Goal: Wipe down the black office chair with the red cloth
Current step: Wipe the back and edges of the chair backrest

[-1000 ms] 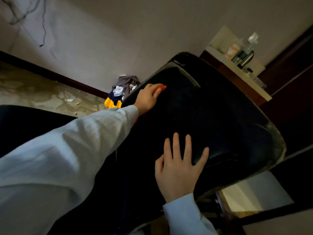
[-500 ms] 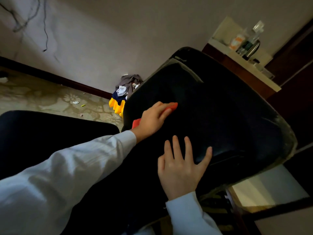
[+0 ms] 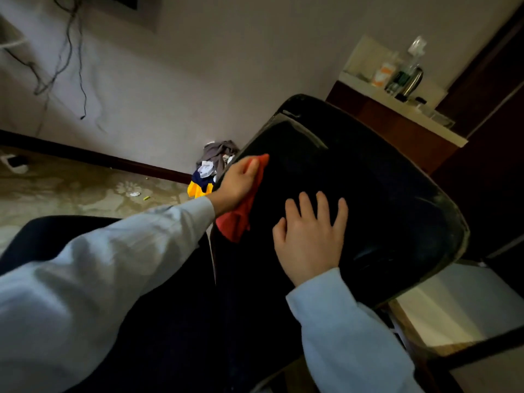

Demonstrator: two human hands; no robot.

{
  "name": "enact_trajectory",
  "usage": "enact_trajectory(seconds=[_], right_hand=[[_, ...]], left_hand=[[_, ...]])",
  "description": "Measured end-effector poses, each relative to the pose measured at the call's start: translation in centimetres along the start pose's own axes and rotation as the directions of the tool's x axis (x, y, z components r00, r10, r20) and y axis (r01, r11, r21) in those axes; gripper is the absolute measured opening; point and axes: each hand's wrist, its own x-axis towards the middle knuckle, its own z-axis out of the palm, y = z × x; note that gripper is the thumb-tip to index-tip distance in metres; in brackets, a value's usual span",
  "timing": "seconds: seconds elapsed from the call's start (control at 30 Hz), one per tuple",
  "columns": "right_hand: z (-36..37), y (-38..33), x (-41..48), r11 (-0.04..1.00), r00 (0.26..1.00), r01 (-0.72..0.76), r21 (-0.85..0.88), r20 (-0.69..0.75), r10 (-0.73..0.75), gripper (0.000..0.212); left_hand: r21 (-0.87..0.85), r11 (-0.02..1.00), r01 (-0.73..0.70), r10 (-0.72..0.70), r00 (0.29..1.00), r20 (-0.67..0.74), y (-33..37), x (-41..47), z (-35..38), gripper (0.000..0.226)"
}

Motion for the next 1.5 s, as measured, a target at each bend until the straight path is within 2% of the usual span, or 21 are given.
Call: enact_trajectory(seconds=[0.03, 0.13, 0.2, 0.27, 0.3, 0.37, 0.43, 0.5, 0.57, 0.63, 0.7, 0.87, 1.0, 1.1, 1.2, 1.27, 1.37, 1.43, 1.5], right_hand=[[-0.3, 0.4, 1.1, 0.999, 1.0, 0.008, -0.032, 0.027, -0.007, 0.047], [-1.3, 2.1, 3.6, 0.987, 0.972, 0.056, -0.149, 0.234, -0.02, 0.049], [-1.0, 3.3, 4.5, 0.979, 0.964, 0.072, -0.192, 0.265, -0.019, 0.052], [-0.7, 3.4, 4.4, 0.983, 0.965, 0.046, -0.178, 0.264, 0.003, 0.048], [-0.2, 3.3, 4.4, 0.991, 0.975, 0.021, -0.134, 0.222, 0.009, 0.046], [0.6, 3.4, 4.4, 0.997, 0.982, 0.037, -0.068, 0.189, -0.023, 0.045], [0.8, 3.5, 4.6, 0.998, 0.981, 0.036, -0.053, 0.193, -0.026, 0.05], [0.6, 3.4, 4.7, 0.996, 0.984, 0.047, -0.071, 0.178, -0.033, 0.048], [-0.1, 3.2, 4.8, 0.994, 0.966, 0.054, -0.091, 0.256, -0.029, 0.045], [-0.1, 3.6, 4.8, 0.982, 0.938, 0.131, -0.135, 0.337, -0.079, 0.051], [-0.4, 3.8, 4.8, 0.976, 0.922, 0.139, -0.165, 0.381, -0.067, 0.055], [-0.5, 3.4, 4.5, 0.978, 0.928, 0.125, -0.166, 0.369, -0.056, 0.055], [-0.7, 3.5, 4.4, 0.985, 0.94, 0.099, -0.139, 0.338, -0.047, 0.053], [-0.5, 3.4, 4.2, 0.993, 0.962, 0.088, -0.082, 0.267, -0.063, 0.05], [-1.0, 3.2, 4.1, 0.999, 0.982, 0.035, 0.007, 0.186, -0.035, 0.06], [-1.2, 3.3, 4.4, 0.999, 0.985, 0.012, 0.049, 0.17, -0.02, 0.056], [-1.5, 4.3, 4.8, 0.999, 0.996, -0.001, -0.032, 0.087, 0.004, 0.047], [-1.4, 5.4, 4.7, 0.993, 0.998, 0.013, -0.116, 0.064, -0.006, 0.047], [-1.5, 5.8, 4.5, 0.984, 0.995, 0.041, -0.172, 0.093, -0.025, 0.048]], left_hand=[[-0.012, 1.0, -0.004, 0.004, 1.0, -0.019, 0.2, 1.7, 0.2, 0.033], [0.074, 0.997, -0.036, 0.042, 0.995, -0.088, 0.0, 6.2, 0.9, 0.045], [0.126, 0.992, -0.013, 0.033, 0.986, -0.161, -0.8, 9.0, 1.7, 0.051], [0.129, 0.991, 0.021, 0.004, 0.981, -0.192, -1.1, 10.8, 2.7, 0.046], [0.13, 0.991, -0.009, 0.033, 0.983, -0.18, -1.2, 11.4, 3.3, 0.045], [0.21, 0.966, -0.151, 0.176, 0.979, -0.105, -1.6, 11.9, 4.4, 0.046], [0.384, 0.882, -0.274, 0.297, 0.955, 0.001, -2.9, 12.4, 5.3, 0.055], [0.493, 0.845, -0.208, 0.241, 0.971, -0.003, -4.1, 12.9, 5.6, 0.057], [0.447, 0.874, -0.19, 0.225, 0.974, -0.025, -4.6, 13.1, 5.7, 0.06], [0.379, 0.905, -0.193, 0.228, 0.973, -0.049, -4.7, 12.9, 5.9, 0.06], [0.336, 0.922, -0.192, 0.225, 0.972, -0.064, -4.3, 11.9, 6.2, 0.057], [0.323, 0.888, -0.328, 0.349, 0.937, -0.007, -3.0, 7.0, 6.8, 0.049], [0.3, 0.845, -0.443, 0.426, 0.896, 0.124, -2.2, 2.4, 6.7, 0.051], [0.272, 0.806, -0.526, 0.48, 0.849, 0.221, -2.2, -0.6, 6.3, 0.052], [0.179, 0.794, -0.581, 0.515, 0.799, 0.31, -2.2, -2.9, 5.3, 0.048], [0.07, 0.854, -0.516, 0.475, 0.827, 0.301, -1.6, -3.5, 4.3, 0.04], [-0.084, 0.939, -0.333, 0.343, 0.925, 0.166, -0.3, -1.5, 3.5, 0.033], [-0.06, 0.958, -0.28, 0.282, 0.959, 0.028, 0.3, 1.7, 3.5, 0.037], [-0.007, 0.978, -0.209, 0.209, 0.977, -0.05, 0.3, 5.5, 3.6, 0.037]])
